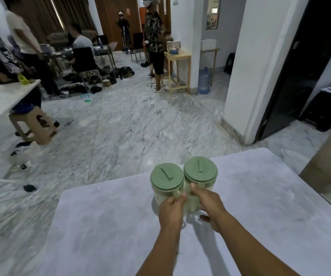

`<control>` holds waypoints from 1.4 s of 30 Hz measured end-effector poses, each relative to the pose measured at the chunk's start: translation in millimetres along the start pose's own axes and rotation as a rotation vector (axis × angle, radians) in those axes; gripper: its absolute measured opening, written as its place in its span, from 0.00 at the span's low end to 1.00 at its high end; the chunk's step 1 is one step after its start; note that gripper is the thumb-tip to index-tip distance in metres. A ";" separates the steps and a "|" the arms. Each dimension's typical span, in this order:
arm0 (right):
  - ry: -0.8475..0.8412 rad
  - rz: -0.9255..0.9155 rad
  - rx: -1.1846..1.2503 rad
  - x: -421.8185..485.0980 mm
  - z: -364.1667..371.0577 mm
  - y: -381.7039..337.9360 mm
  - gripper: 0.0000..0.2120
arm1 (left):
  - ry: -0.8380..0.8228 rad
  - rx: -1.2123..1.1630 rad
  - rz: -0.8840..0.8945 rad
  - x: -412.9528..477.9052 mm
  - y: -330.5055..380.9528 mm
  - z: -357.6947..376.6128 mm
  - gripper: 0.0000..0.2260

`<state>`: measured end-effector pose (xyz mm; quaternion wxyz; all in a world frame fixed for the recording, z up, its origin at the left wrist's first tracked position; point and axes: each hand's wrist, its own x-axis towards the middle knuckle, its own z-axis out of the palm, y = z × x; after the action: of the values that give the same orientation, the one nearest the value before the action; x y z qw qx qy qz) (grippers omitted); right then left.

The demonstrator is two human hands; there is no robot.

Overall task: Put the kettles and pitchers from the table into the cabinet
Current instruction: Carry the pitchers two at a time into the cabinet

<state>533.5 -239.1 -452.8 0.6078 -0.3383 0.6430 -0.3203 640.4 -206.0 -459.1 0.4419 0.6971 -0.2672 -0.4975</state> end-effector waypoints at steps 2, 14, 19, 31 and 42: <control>0.033 -0.047 0.006 -0.4 -0.7 -1.8 0.11 | 0.040 0.044 0.031 -1.1 9.4 -8.5 0.09; 0.372 -0.290 0.189 -149.6 -65.4 -51.8 0.18 | -0.151 0.176 0.330 -98.6 100.2 -22.1 0.11; 0.669 -0.427 0.186 -272.3 -109.3 -35.5 0.18 | -0.369 0.151 0.499 -188.9 113.3 -10.0 0.11; 1.136 -0.444 0.277 -522.0 -249.5 48.9 0.23 | -0.838 0.077 0.681 -437.9 91.7 75.1 0.15; 1.318 -0.493 0.420 -659.4 -450.5 113.2 0.23 | -0.978 0.084 0.676 -639.9 55.4 262.2 0.18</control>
<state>99.8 368.9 -148.3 0.0574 -0.0865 0.7053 -0.7012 168.5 195.9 -147.6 0.3735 0.2804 -0.6661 -0.5815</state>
